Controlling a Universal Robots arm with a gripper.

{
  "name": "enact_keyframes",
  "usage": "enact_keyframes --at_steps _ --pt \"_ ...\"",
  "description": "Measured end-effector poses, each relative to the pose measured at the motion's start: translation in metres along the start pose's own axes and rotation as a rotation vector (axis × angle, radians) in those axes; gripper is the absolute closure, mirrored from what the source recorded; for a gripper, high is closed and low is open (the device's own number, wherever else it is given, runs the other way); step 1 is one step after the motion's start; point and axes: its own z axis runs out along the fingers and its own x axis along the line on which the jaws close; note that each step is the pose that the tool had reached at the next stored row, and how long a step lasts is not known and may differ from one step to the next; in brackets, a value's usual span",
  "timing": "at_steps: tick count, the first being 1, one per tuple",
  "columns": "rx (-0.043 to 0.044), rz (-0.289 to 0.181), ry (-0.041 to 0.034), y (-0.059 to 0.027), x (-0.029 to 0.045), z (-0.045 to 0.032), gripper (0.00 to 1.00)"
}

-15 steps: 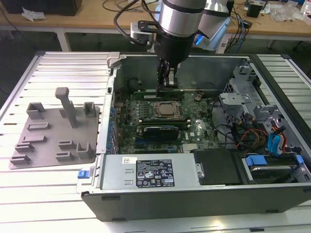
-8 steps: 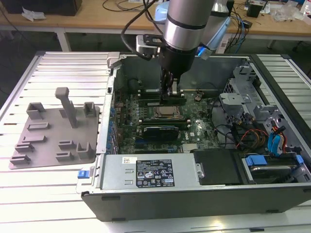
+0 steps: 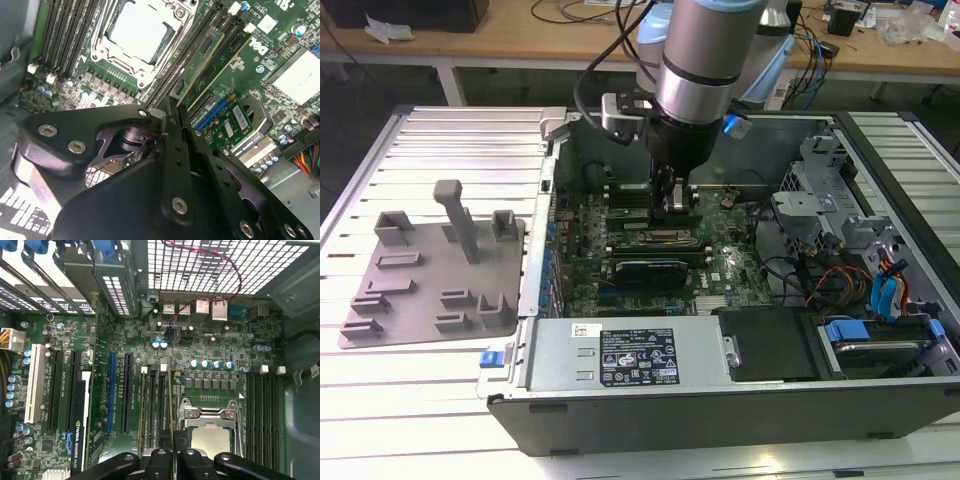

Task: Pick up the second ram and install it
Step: 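Insert the second ram into the second slot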

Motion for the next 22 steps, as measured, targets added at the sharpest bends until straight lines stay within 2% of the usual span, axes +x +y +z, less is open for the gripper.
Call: enact_keyframes --at_steps 2,6,8,10,14,18,20,21,22 --pt "0.0 0.0 0.0 -0.0005 0.0001 0.0027 0.89" --pt "0.0001 0.0 0.0 -0.0017 0.0004 0.0129 0.89" --pt "-0.0002 0.0 0.0 -0.0027 0.0007 0.0213 0.89" --pt "-0.0003 0.0 0.0 -0.0031 0.0009 0.0246 0.89" --pt "-0.0002 0.004 -0.0004 -0.0069 0.0013 0.0248 0.89" --pt "0.0011 0.044 -0.0047 -0.0073 0.0022 0.025 0.89" --pt "0.0009 0.046 -0.0049 -0.0097 0.006 0.0253 0.89" --pt "0.001 0.047 -0.0061 -0.0113 0.0079 0.0258 0.89" --pt "0.001 0.049 -0.0124 -0.0122 0.009 0.0261 0.89"
